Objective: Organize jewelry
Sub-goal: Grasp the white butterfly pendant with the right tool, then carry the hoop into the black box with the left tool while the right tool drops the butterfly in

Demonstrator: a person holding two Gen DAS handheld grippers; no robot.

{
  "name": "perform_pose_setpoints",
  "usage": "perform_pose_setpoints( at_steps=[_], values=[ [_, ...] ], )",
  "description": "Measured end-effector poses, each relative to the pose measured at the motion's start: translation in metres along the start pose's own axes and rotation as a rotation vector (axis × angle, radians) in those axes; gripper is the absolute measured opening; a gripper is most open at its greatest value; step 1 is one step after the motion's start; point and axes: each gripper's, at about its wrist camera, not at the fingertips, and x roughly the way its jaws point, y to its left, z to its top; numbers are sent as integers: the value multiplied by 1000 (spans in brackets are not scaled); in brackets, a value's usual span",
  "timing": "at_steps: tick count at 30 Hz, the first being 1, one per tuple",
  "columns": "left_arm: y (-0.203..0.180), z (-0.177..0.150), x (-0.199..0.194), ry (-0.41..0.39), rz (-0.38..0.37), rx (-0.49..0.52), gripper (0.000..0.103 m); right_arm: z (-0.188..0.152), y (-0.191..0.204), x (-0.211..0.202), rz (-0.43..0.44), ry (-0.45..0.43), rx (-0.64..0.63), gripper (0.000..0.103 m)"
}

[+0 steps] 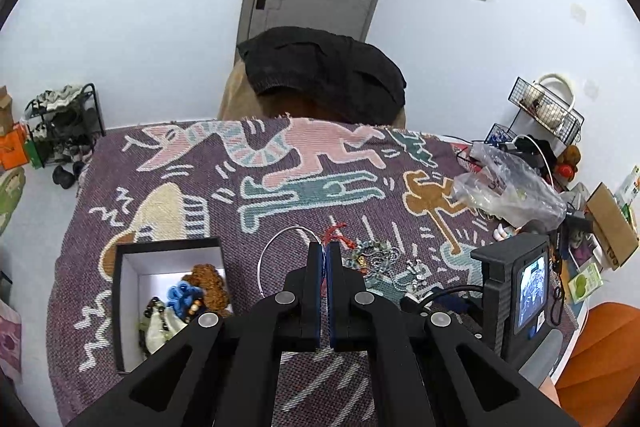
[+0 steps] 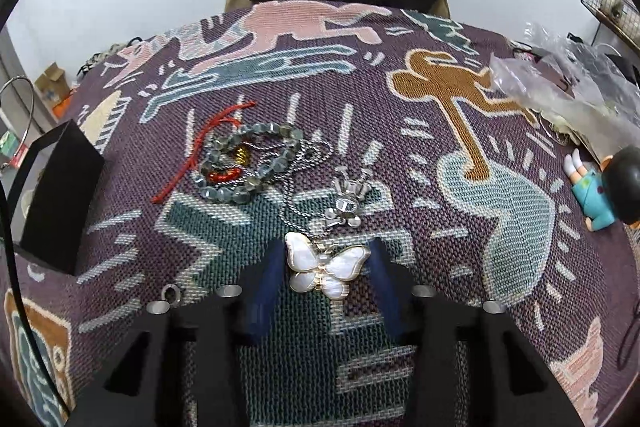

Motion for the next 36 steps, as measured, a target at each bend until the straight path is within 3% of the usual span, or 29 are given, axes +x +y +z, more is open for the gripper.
perform_pose_setpoints(
  at_steps=[18,36],
  values=[
    [46,0,-21,-29,34,-68,1,12,2,-49,126,-115,19,41],
    [99,-18,-7,26,76,-205,1,21,54,-87,336,-167,-42,41]
  ],
)
